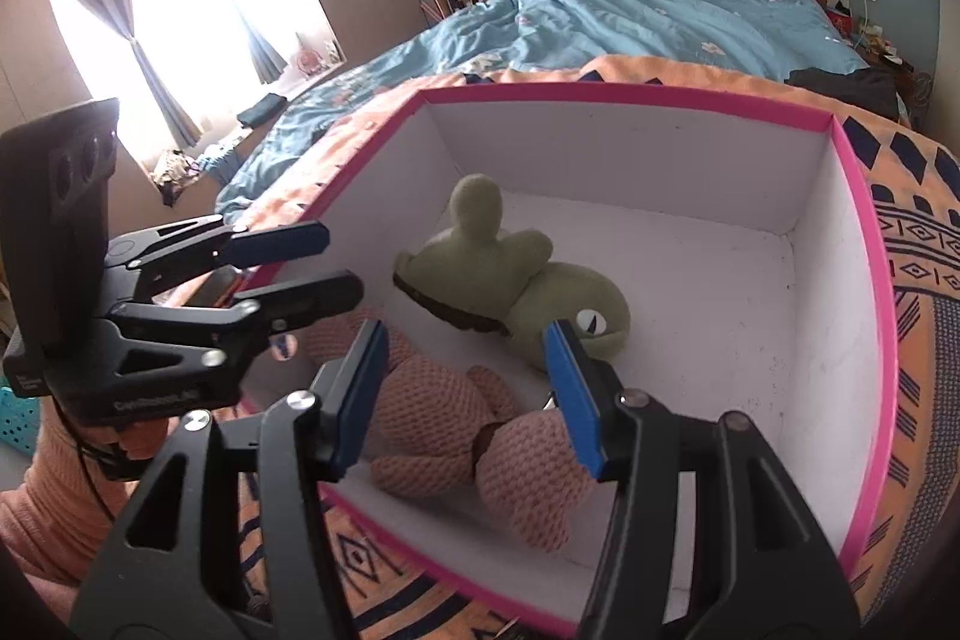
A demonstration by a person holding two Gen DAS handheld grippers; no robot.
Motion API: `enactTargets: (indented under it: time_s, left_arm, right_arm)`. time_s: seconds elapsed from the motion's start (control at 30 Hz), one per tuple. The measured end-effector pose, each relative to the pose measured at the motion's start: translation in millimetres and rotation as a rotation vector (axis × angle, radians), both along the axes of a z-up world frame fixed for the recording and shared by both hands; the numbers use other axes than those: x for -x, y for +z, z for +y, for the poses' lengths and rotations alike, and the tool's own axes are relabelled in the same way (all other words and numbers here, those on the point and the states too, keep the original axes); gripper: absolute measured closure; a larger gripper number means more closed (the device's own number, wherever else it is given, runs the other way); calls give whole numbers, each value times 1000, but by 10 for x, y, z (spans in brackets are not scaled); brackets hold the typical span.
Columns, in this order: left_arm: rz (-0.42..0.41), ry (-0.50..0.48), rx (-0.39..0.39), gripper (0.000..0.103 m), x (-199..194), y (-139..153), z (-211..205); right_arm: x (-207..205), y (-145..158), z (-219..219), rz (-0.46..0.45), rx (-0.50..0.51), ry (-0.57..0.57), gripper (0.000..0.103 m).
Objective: Organize objects
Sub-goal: 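Lower the green dinosaur into the pink box and open the right gripper, then grasp the dark brown-and-white plush with the right gripper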
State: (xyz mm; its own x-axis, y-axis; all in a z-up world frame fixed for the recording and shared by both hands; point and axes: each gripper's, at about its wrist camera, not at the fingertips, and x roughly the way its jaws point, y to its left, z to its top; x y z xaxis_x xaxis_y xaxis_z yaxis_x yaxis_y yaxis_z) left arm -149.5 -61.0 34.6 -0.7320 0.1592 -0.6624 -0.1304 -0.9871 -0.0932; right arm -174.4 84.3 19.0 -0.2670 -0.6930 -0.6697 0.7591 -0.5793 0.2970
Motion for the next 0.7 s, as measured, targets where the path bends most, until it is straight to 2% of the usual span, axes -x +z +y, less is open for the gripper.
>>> enactTargets:
  time_s: [0.07, 0.2, 0.4, 0.53, 0.7]
  left_arm:
    - [30, -23, -39, 29, -158, 62, -39]
    - [81, -55, -100, 25, -484, 201, -106]
    - [146, -111, -183, 19, -986, 385, -144]
    - [141, -151, -213, 19, -1261, 373, -97]
    - [102, -185, -246, 19, -1542, 253, -51]
  right_arm:
    - [-95, 53, 65, 13, 27, 14, 46]
    - [-326, 209, 251, 51, 89, 49, 41]
    - [-759, 388, 601, 64, 177, 124, 39]
    - [-1065, 420, 825, 63, 206, 167, 37]
    - [-1354, 286, 1005, 31, 188, 214, 37]
